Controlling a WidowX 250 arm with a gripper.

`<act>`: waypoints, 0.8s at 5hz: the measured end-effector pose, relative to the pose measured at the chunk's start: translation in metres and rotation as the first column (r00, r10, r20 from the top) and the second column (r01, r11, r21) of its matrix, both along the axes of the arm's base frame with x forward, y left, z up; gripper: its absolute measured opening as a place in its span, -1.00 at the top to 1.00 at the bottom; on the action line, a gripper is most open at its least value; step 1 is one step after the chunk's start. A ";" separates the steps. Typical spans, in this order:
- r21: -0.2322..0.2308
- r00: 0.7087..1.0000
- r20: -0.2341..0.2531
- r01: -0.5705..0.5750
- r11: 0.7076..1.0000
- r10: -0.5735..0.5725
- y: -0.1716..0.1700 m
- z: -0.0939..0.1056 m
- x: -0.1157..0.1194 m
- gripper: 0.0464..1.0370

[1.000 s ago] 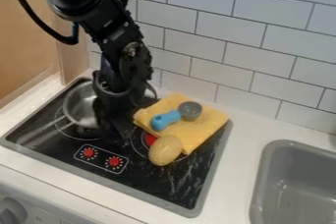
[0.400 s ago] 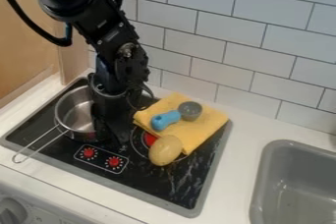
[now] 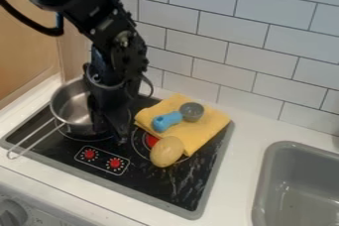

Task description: Move the pot to the bottom right corner of the stove

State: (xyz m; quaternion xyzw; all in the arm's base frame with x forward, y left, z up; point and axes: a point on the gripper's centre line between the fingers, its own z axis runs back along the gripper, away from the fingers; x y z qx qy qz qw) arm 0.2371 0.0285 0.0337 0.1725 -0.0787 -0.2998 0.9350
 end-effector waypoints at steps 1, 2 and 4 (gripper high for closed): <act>0.030 1.000 0.022 0.005 1.000 -0.006 -0.002 0.011 -0.001 0.99; 0.029 0.997 0.046 0.063 0.998 -0.065 -0.017 0.021 0.000 0.99; -0.029 0.957 0.072 0.282 0.959 -0.279 -0.086 0.030 0.002 0.99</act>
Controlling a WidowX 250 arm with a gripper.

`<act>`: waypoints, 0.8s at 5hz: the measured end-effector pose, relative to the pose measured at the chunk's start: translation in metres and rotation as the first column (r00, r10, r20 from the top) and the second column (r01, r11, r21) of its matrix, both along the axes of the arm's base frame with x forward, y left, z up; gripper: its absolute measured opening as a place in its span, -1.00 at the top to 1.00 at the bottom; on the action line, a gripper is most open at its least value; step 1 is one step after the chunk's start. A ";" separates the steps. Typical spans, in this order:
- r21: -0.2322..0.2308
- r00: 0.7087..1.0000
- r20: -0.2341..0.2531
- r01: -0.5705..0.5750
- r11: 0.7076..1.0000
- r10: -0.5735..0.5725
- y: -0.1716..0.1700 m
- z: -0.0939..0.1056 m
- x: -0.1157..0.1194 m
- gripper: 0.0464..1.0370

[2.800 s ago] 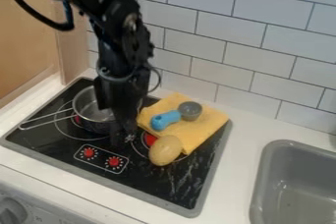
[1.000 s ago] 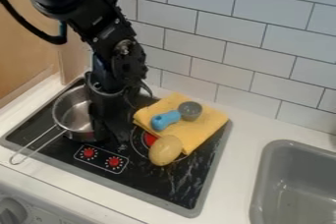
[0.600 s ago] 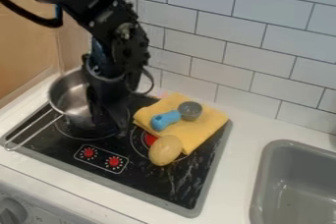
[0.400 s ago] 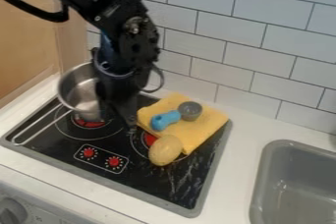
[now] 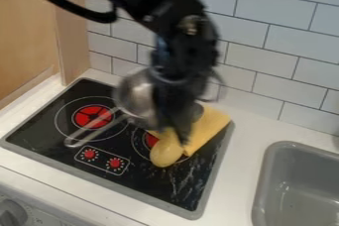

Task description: Move the pot to the bottom right corner of the stove

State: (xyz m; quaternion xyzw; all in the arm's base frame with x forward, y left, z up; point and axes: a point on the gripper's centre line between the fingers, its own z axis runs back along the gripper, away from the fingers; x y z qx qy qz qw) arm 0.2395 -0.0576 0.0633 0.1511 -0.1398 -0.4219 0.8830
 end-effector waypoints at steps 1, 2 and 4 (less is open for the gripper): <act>-0.008 0.997 -0.002 0.081 0.997 -0.081 -0.021 0.001 -0.005 0.99; -0.012 0.984 -0.002 0.179 0.984 -0.179 -0.047 0.000 -0.016 0.99; -0.005 0.968 -0.054 0.244 0.970 -0.244 -0.064 -0.015 -0.028 0.99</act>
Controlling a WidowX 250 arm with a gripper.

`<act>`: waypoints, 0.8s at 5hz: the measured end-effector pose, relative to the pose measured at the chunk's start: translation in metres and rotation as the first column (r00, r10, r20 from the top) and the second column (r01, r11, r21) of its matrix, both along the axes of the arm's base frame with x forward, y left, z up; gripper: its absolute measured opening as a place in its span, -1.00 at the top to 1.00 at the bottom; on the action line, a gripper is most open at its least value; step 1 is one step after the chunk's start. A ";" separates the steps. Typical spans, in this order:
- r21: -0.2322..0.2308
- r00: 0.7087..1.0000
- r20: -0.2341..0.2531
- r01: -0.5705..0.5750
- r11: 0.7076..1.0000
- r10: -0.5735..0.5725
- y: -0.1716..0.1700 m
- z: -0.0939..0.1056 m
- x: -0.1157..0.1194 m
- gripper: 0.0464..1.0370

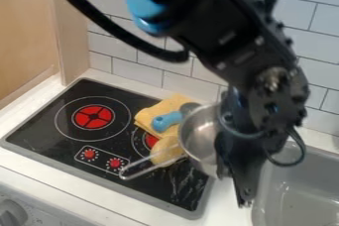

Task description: Move the pot to the bottom right corner of the stove

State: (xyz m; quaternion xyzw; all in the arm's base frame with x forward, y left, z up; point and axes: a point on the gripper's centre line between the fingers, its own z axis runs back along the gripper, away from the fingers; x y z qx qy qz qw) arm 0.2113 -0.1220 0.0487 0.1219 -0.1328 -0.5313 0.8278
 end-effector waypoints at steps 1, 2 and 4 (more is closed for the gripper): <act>0.010 0.999 -0.034 -0.013 1.000 0.013 0.000 -0.010 -0.003 0.99; 0.021 0.998 -0.058 0.007 1.000 -0.005 -0.006 -0.019 -0.007 0.99; 0.031 0.996 -0.094 0.000 1.000 0.003 -0.007 -0.034 -0.010 0.96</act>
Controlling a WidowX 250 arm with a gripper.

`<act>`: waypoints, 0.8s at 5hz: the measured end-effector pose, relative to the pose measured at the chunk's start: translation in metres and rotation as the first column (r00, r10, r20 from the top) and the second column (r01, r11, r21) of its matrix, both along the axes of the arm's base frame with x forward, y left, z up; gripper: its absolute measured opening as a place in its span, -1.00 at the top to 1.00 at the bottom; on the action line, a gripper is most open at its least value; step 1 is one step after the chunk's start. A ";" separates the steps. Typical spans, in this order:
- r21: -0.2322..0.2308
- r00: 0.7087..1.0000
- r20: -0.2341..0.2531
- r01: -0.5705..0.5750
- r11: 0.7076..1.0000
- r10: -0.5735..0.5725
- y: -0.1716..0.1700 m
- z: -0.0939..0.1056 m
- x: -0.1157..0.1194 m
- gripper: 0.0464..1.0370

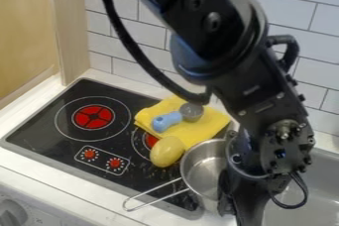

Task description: Move the pot to the bottom right corner of the stove

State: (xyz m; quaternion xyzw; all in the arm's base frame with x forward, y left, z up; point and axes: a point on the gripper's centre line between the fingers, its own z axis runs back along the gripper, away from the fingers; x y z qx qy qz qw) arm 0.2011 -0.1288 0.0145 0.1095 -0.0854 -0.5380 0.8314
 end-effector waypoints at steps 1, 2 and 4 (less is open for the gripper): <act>0.006 0.999 0.034 -0.023 1.000 0.023 0.001 0.002 0.006 0.68; 0.015 0.997 0.059 -0.058 0.998 0.057 0.002 0.003 0.006 0.18; 0.021 0.996 0.057 -0.070 0.997 0.069 0.002 0.004 0.004 -0.94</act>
